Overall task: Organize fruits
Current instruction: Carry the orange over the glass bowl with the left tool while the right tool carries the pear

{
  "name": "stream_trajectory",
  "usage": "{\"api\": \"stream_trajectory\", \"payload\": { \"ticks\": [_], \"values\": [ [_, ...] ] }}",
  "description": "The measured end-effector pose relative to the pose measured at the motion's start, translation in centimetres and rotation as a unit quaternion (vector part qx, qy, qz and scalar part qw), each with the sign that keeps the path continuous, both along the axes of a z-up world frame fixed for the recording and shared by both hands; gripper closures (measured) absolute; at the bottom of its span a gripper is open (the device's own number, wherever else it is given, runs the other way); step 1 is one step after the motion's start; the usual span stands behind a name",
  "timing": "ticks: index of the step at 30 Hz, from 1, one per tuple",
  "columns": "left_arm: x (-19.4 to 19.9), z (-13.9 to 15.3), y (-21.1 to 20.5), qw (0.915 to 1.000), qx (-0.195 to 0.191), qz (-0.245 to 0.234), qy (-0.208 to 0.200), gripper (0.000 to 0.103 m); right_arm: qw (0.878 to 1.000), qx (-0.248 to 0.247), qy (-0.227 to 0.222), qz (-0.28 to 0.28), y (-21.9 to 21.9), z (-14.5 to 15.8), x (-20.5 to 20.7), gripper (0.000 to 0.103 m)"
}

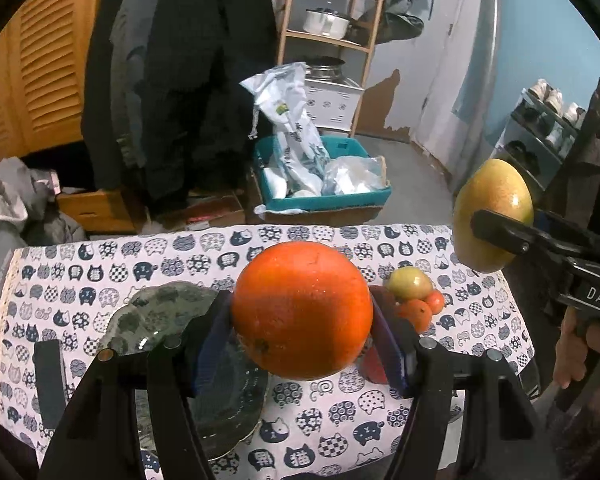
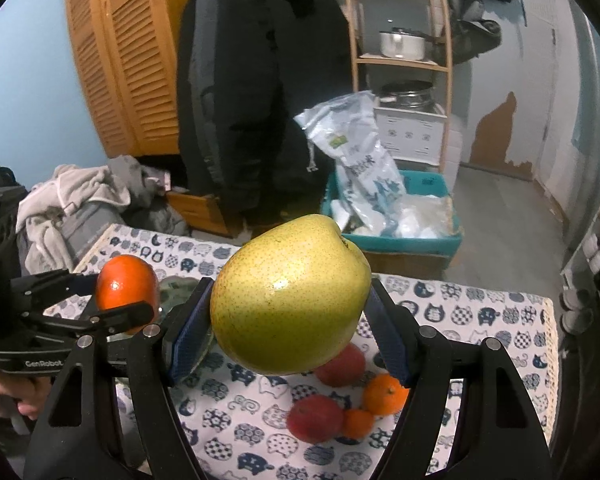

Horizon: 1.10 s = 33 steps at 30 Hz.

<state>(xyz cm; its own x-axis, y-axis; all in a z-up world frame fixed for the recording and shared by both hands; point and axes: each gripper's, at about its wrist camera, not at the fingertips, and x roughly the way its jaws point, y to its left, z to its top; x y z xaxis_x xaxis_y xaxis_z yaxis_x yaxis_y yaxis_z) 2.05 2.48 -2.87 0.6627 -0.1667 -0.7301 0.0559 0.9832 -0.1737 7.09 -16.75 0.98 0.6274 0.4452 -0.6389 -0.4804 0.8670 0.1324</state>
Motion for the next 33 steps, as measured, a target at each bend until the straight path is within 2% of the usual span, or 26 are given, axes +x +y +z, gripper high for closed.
{"api": "stream_trajectory", "payload": {
  "ticks": [24,33],
  "values": [
    [-2.6,-3.9,10.5,0.9950,-0.014,0.093,0.035,0.035,0.994,-0.019,0.025,0.103,13.2,-1.7,0.4,0.029],
    [-2.0,-8.6,13.3,0.9872,-0.045,0.119,0.097,0.035,0.990,-0.031,0.044,0.132,17.0,-3.6,0.4,0.029]
  ]
}}
